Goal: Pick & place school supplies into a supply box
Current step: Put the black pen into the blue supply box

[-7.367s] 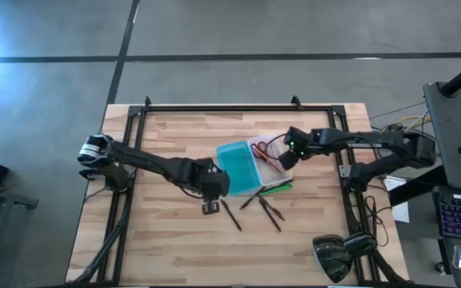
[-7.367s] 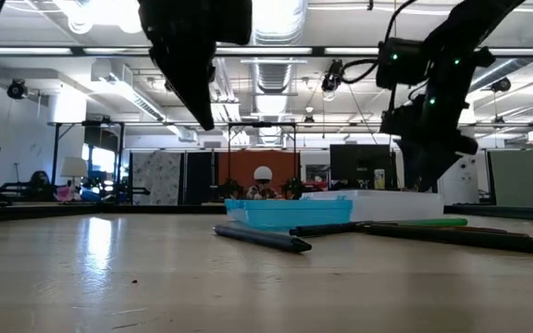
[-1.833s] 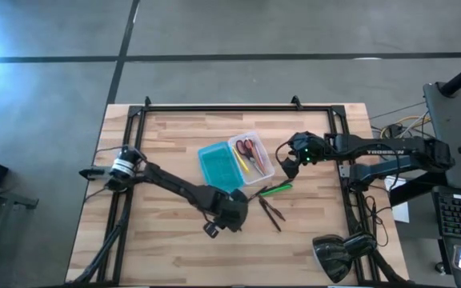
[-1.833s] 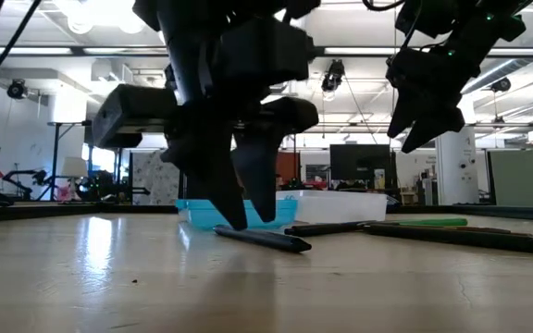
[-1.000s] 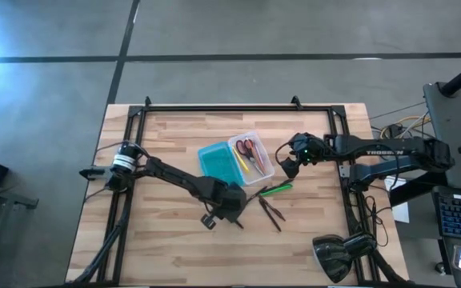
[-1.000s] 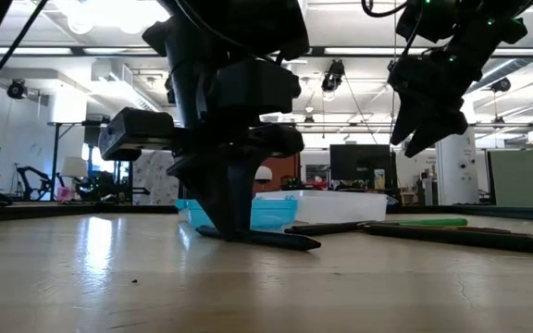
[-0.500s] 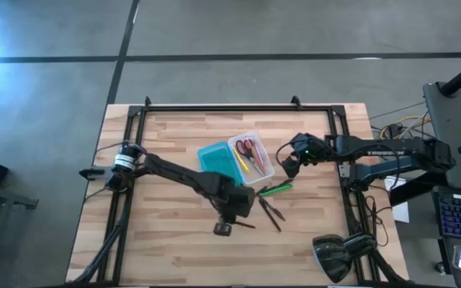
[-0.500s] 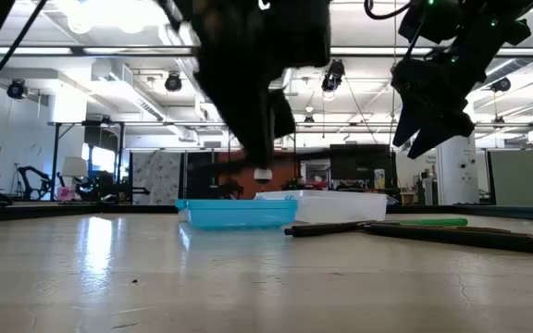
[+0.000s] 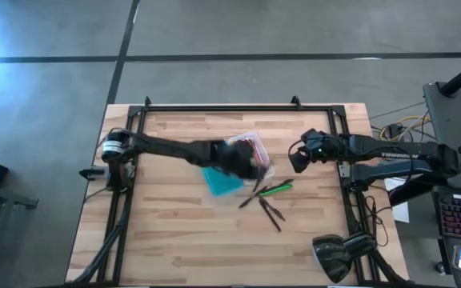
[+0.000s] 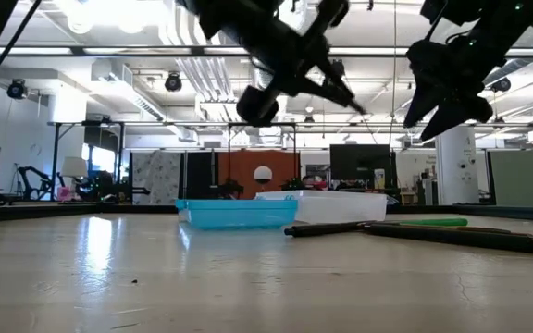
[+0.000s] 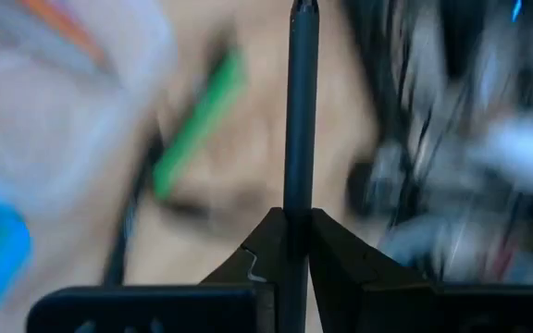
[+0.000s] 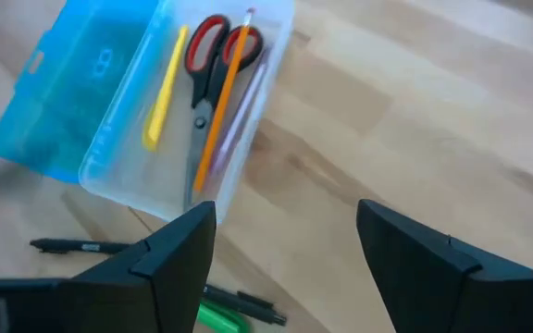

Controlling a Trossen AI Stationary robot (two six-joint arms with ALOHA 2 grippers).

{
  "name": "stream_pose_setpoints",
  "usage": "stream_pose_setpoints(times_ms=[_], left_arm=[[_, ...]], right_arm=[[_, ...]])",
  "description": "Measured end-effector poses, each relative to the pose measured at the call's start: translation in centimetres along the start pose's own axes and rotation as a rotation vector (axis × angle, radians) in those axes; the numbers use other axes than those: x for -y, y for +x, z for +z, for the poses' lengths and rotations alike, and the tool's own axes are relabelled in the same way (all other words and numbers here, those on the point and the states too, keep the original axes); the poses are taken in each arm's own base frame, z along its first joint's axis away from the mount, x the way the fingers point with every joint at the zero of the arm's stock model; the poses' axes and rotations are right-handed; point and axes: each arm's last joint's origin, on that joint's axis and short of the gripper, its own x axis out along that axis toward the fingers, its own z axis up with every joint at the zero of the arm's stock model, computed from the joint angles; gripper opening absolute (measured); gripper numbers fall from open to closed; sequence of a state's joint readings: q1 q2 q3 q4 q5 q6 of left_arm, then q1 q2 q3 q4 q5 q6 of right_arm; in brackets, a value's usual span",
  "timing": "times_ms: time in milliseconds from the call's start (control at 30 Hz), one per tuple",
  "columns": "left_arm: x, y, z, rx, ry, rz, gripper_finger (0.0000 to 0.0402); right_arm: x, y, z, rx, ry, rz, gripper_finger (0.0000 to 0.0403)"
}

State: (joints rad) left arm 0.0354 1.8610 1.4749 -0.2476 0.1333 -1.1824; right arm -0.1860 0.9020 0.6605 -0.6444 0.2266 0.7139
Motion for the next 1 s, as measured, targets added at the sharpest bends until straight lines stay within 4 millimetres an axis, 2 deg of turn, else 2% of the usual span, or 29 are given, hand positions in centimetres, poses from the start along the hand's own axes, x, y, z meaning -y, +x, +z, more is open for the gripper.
stream_pose_setpoints(times_ms=[100, 233, 400, 533, 867, 933, 1000], left_arm=[[-1.3, -0.3, 2.4, 0.186, -0.152, -0.018, 0.0017], [-3.5, 0.2, 3.7, 0.324, -0.283, 0.002, 0.0017], [-6.9, 1.1, 3.3, 0.412, -0.368, 0.124, 0.0017], [-8.5, 1.4, 2.7, 0.443, -0.396, 0.177, 0.0032], [-8.0, 1.4, 2.9, 0.429, -0.292, 0.132, 0.0082], [-8.0, 1.4, 2.8, 0.411, -0.272, 0.135, 0.0083], [-7.8, 1.3, 2.7, 0.378, -0.177, 0.138, 0.0083]], right_arm=[[0.4, -0.8, 0.0, 0.04, 0.03, -0.015, 0.0251], [0.8, -1.6, 0.0, 0.088, 0.06, -0.028, 0.0251], [0.9, -1.8, 0.1, 0.114, 0.065, -0.039, 0.0249], [0.9, -1.5, 0.0, 0.113, 0.065, -0.058, 0.0249], [0.5, 0.2, -0.1, 0.056, 0.044, -0.108, 0.0249], [0.4, 0.5, -0.2, 0.027, 0.005, -0.104, 0.0249], [0.3, 0.6, -0.4, -0.031, -0.083, -0.074, 0.0249]])
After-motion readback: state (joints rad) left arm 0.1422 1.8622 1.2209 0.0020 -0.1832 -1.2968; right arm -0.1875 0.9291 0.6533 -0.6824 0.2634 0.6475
